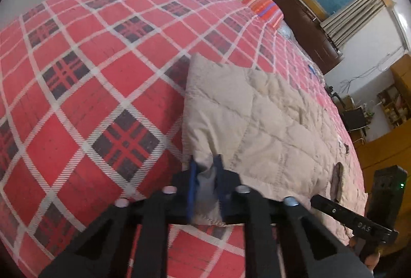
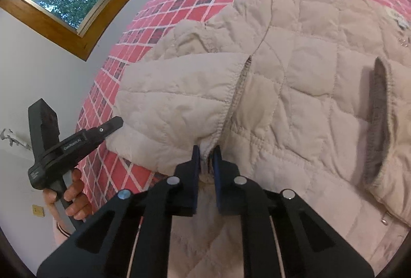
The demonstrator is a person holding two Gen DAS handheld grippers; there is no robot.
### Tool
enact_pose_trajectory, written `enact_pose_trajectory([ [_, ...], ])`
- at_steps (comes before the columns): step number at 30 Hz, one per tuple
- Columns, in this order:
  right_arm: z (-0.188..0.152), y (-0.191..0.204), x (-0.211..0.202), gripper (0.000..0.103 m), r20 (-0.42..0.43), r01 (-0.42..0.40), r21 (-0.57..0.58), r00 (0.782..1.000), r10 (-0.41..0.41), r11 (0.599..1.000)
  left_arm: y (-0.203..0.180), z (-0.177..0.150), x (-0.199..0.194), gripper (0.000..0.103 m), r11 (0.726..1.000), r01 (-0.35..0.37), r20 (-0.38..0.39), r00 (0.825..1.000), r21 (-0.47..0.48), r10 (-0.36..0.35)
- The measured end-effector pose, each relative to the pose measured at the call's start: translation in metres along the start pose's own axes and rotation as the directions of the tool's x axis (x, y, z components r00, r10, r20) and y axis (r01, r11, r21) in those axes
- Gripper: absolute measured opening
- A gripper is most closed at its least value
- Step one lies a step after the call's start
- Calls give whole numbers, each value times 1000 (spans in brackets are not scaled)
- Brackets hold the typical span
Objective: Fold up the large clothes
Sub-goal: 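Grasp the hem with both tools and fold it up toward the collar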
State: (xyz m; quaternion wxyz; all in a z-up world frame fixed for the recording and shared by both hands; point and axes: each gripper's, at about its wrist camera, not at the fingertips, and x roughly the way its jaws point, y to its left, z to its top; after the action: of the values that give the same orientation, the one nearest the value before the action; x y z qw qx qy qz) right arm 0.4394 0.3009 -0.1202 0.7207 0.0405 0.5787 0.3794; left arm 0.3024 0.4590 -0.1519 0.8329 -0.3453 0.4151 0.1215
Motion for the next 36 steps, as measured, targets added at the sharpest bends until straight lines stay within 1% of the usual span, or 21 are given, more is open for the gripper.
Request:
enact_pose_trajectory([
  [4,0,-2,-18,6,31,5,-8,1000,-5,1000,-21,-3,-14,5,999,33,28,999,30,-34],
  [9,-3,-14,-58,6,98,23,-9,995,-22,1000,-55,-5,-21,4,993,69,39,997,93,-73],
  [13,-9,-33,-93,6,144,50,7,988,-50,999,-91,-12,-12,4,985,90,14,996,145,-93],
  [16,-17,-51,-123,6,184,92,27,978,-95,995,-121,-19,-5,4,975,118,-7,993,189,-119],
  [19,-26,-72,-151,6,218,125,60,966,-135,990,-164,-31,5,4,957,144,-37,990,251,-139],
  [21,-32,-87,-168,6,235,140,85,959,-157,986,-185,-38,12,4,948,153,-49,988,278,-145],
  [25,-45,-119,-200,6,271,161,153,942,-198,975,-227,-53,30,4,927,199,-94,979,316,-178],
  [29,-58,-152,-223,6,292,184,218,925,-244,958,-263,-70,48,4,910,209,-123,977,358,-176],
  [32,-65,-176,-225,6,283,194,264,921,-268,945,-278,-80,68,4,906,203,-154,976,372,-156],
  [34,-69,-191,-221,6,271,198,291,921,-278,936,-285,-87,80,6,902,187,-170,977,389,-130],
  [35,-72,-197,-218,6,261,208,303,921,-291,930,-286,-90,85,8,898,183,-175,977,401,-121],
  [36,-74,-203,-214,6,249,226,315,918,-310,922,-287,-93,90,13,893,180,-181,977,413,-113],
])
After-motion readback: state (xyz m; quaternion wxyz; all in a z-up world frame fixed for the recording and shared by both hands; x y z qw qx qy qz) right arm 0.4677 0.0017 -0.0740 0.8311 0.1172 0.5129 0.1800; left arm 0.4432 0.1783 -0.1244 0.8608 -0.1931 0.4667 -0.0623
